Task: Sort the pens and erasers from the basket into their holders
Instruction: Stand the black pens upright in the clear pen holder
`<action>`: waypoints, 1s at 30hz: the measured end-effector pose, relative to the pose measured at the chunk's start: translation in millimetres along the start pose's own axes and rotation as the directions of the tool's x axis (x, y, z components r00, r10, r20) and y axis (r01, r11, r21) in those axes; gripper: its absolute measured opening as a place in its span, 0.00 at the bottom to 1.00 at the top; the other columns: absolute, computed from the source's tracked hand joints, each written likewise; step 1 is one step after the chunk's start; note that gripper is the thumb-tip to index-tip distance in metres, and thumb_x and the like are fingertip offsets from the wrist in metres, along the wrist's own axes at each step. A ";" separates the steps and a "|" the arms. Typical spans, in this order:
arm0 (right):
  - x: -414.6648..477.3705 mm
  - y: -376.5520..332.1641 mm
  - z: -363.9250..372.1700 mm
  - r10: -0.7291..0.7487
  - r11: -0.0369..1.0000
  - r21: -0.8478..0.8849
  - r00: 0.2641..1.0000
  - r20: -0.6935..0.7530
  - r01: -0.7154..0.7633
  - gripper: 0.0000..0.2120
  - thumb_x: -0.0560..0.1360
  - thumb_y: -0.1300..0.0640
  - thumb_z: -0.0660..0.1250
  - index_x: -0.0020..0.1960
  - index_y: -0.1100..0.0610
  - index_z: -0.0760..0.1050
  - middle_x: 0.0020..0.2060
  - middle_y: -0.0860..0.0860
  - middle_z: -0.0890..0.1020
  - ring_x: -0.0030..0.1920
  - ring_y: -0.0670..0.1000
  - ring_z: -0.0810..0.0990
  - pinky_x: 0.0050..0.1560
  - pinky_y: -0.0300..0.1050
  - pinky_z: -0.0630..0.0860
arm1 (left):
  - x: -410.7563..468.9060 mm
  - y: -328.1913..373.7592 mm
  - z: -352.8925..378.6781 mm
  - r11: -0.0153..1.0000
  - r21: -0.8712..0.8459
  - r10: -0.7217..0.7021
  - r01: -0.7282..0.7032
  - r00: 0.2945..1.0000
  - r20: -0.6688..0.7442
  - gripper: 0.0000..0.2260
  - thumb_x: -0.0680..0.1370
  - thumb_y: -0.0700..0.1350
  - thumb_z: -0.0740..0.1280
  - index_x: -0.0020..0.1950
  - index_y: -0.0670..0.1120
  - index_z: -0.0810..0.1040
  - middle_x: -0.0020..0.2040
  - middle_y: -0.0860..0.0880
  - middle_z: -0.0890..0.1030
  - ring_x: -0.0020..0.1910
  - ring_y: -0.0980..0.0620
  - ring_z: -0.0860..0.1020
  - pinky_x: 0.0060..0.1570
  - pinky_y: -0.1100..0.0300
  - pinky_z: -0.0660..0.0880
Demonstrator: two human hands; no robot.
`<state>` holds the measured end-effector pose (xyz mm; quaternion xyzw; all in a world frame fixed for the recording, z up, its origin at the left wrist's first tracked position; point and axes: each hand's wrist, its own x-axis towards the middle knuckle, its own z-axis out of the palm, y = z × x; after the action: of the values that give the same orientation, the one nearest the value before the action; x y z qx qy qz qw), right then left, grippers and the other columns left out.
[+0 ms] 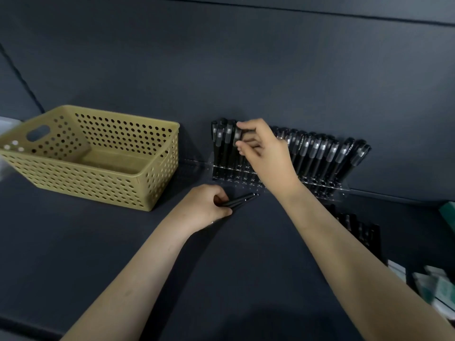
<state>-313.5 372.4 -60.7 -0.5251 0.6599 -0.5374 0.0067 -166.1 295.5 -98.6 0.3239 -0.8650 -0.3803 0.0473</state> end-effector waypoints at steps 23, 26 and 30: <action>25.6 -15.3 -12.5 0.104 0.991 -0.088 0.991 0.088 -0.096 0.09 0.76 0.62 0.69 0.46 0.50 0.72 0.43 0.49 0.82 0.42 0.49 0.83 0.50 0.49 0.81 | -16.9 2.2 -22.4 0.759 -0.649 -0.135 0.058 0.988 -0.070 0.04 0.73 0.38 0.73 0.43 0.46 0.83 0.40 0.48 0.85 0.36 0.56 0.83 0.38 0.67 0.79; 24.0 -24.2 -20.0 0.169 0.983 -0.090 0.978 0.126 -0.159 0.13 0.76 0.58 0.70 0.55 0.45 0.72 0.44 0.48 0.83 0.44 0.43 0.82 0.48 0.33 0.77 | -23.6 5.0 -27.8 0.690 -0.720 -0.155 0.070 0.986 -0.054 0.04 0.73 0.38 0.73 0.46 0.45 0.84 0.42 0.48 0.86 0.39 0.53 0.84 0.37 0.65 0.78; 20.9 -33.2 -29.9 0.203 0.979 -0.042 0.971 0.122 -0.199 0.20 0.74 0.56 0.73 0.63 0.44 0.72 0.50 0.45 0.82 0.44 0.40 0.82 0.48 0.29 0.75 | -30.8 6.1 -33.0 0.607 -0.790 -0.164 0.083 0.986 -0.021 0.04 0.74 0.38 0.71 0.47 0.43 0.83 0.39 0.49 0.84 0.36 0.56 0.82 0.32 0.68 0.75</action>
<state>-317.2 383.1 -12.6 -0.4885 0.7159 -0.4898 0.0950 -134.3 296.2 -66.0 0.3462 -0.5833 -0.7077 0.1976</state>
